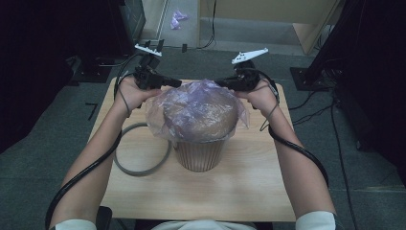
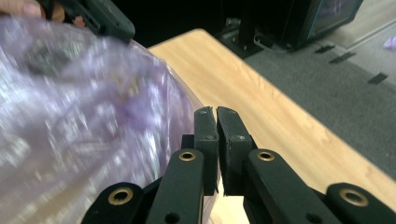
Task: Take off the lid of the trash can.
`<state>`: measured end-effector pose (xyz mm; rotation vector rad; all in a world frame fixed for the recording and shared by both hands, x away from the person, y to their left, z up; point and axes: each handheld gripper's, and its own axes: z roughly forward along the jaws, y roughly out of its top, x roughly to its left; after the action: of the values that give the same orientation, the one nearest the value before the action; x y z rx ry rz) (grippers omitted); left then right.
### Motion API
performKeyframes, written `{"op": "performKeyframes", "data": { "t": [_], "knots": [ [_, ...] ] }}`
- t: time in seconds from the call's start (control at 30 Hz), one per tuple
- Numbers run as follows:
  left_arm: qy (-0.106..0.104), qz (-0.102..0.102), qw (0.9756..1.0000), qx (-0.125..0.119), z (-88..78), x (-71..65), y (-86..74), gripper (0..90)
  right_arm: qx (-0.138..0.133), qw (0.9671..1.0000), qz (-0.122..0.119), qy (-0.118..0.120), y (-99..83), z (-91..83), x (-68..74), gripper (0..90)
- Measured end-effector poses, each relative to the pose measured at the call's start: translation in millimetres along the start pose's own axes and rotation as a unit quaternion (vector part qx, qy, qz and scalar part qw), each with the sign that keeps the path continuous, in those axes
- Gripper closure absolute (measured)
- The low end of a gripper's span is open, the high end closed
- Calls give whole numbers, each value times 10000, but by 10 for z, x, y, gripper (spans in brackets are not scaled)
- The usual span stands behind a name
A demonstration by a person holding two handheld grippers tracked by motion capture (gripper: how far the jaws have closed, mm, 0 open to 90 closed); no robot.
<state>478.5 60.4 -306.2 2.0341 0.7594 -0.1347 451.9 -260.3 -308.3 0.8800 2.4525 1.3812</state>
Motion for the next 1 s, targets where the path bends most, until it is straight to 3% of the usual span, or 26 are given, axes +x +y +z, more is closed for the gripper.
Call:
{"op": "performKeyframes", "data": {
  "t": [0.13,0.27,0.37,0.47,0.67,0.73,0.83,1.0],
  "knots": [
    [-128,-67,9999,42,47,16,-101,876,53,9999,80,83,-96,-6,5,872],
    [-145,52,9999,-33,-9,-22,-124,797,-42,10000,46,-73,-118,-133,-18,745],
    [12,141,9998,-171,-119,-51,-91,703,-270,9995,113,-150,-72,-280,-12,641],
    [119,219,9991,-344,-256,-67,-56,621,-489,9986,144,-124,-20,-428,27,618],
    [54,308,9984,-470,-426,-174,-14,547,-565,9982,157,100,-33,-555,175,603],
    [22,331,9984,-456,-427,-212,-11,550,-488,9986,128,143,-57,-540,227,609],
    [-84,546,9980,-309,-377,-350,-27,557,-384,9991,86,165,-97,-498,290,628],
    [-101,497,9986,-130,-294,-375,-83,618,-252,9996,136,75,-149,-447,325,719]
  ]
}}
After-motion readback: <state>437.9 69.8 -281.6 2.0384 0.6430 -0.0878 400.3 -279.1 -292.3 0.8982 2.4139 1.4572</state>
